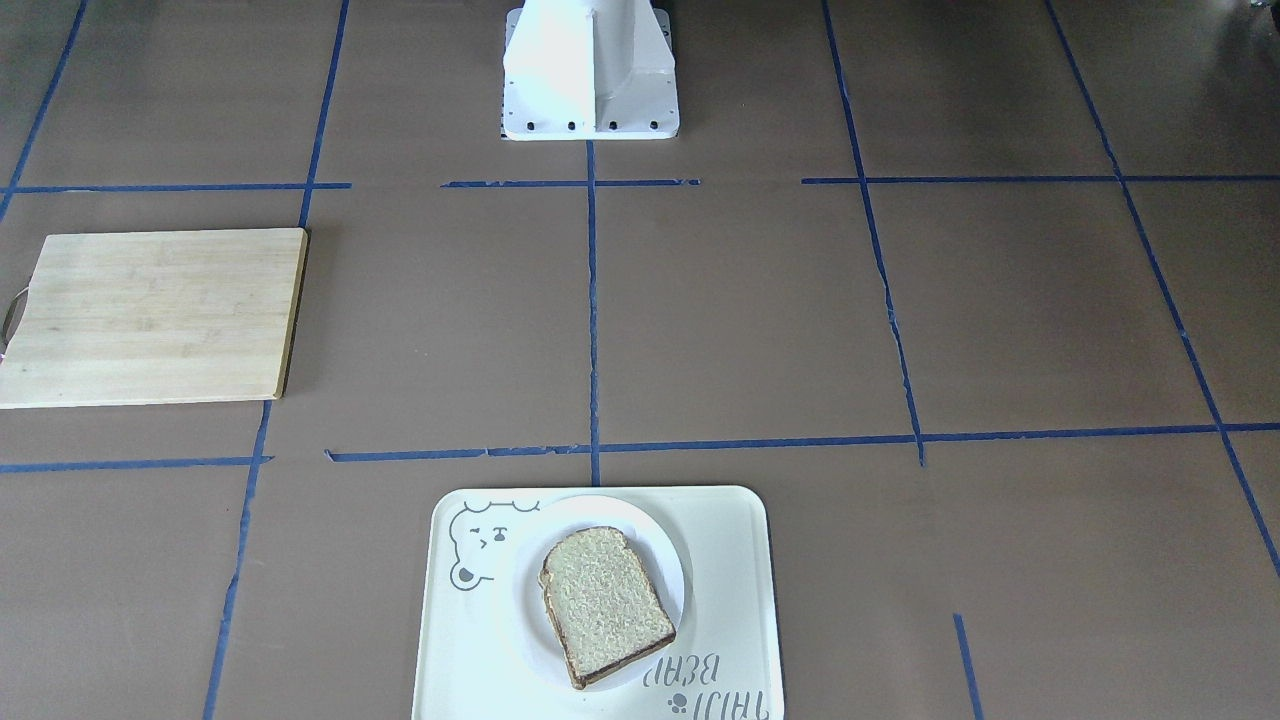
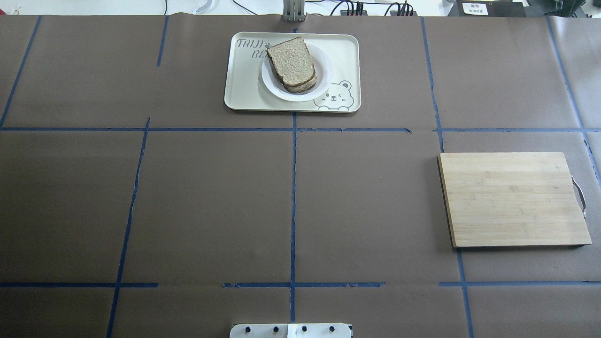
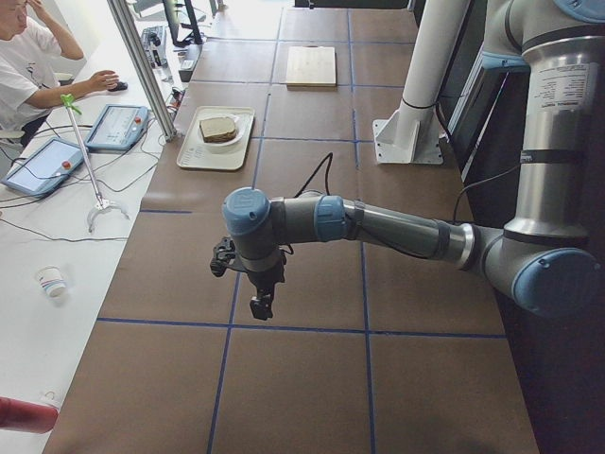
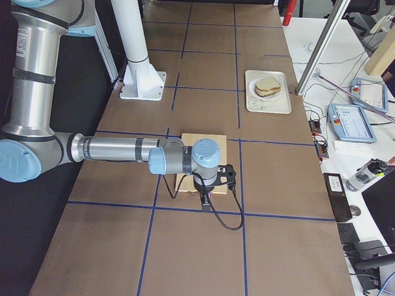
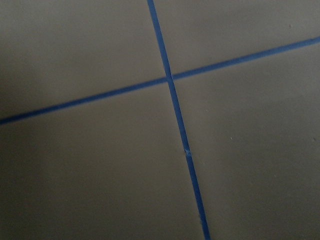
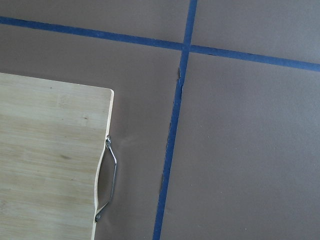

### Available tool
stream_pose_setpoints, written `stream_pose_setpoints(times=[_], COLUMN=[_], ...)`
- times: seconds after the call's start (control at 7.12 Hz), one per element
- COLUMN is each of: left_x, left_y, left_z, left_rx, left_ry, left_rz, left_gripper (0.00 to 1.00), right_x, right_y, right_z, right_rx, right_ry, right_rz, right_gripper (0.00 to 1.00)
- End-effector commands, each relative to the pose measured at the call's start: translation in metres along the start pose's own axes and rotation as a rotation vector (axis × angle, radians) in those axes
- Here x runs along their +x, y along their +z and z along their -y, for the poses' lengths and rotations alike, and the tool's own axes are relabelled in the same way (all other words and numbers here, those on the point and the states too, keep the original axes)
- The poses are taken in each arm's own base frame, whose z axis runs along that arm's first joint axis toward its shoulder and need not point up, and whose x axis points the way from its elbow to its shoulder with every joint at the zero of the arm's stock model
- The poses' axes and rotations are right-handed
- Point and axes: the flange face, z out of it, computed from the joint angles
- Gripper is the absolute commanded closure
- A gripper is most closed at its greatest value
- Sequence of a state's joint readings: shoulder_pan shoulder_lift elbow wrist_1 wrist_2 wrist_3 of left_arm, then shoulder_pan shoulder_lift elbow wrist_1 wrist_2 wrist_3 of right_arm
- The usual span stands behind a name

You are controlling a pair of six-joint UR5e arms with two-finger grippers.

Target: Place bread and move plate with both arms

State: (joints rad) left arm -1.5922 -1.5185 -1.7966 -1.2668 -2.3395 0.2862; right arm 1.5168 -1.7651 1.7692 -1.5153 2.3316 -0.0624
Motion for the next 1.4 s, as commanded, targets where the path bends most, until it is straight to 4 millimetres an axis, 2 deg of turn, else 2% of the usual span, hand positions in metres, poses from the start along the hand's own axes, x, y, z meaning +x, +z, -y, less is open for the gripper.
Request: stream_pose_setpoints(times=[0.0,0.42,0.7,0.84,0.98,1.12,1.26], left_x=[-0.004,-0.013,-0.008,-0.012,-0.011,-0.014,-0.008], left_y=[0.013,0.02,0.014,0.023,0.021,0.025,0.02], left_z=[-0.024,-0.017,-0.016,-0.028,-0.028,-0.026,-0.025], left_rx=[0.016,0.085,0.105,0.088,0.092,0.084,0.095], left_ry=[-0.09,-0.023,0.004,-0.012,-0.008,-0.017,-0.009], left_rz=[-0.046,-0.024,-0.014,-0.019,-0.018,-0.024,-0.029], left_gripper=[0.01,0.0,0.0,0.0,0.0,0.0,0.0], right_x=[-0.001,-0.003,-0.021,-0.046,-0.048,-0.047,-0.049], right_y=[-0.002,-0.001,-0.019,0.005,0.001,0.003,0.001], right_z=[0.001,-0.001,0.002,0.011,0.016,0.012,0.017], right_rx=[0.004,0.002,0.022,-0.086,-0.08,-0.085,-0.077], right_ry=[-0.001,0.0,-0.018,-0.032,-0.048,-0.042,-0.045], right_rz=[0.0,0.024,0.04,0.041,0.043,0.046,0.053], right_gripper=[0.01,0.01,0.01,0.01,0.01,0.01,0.0])
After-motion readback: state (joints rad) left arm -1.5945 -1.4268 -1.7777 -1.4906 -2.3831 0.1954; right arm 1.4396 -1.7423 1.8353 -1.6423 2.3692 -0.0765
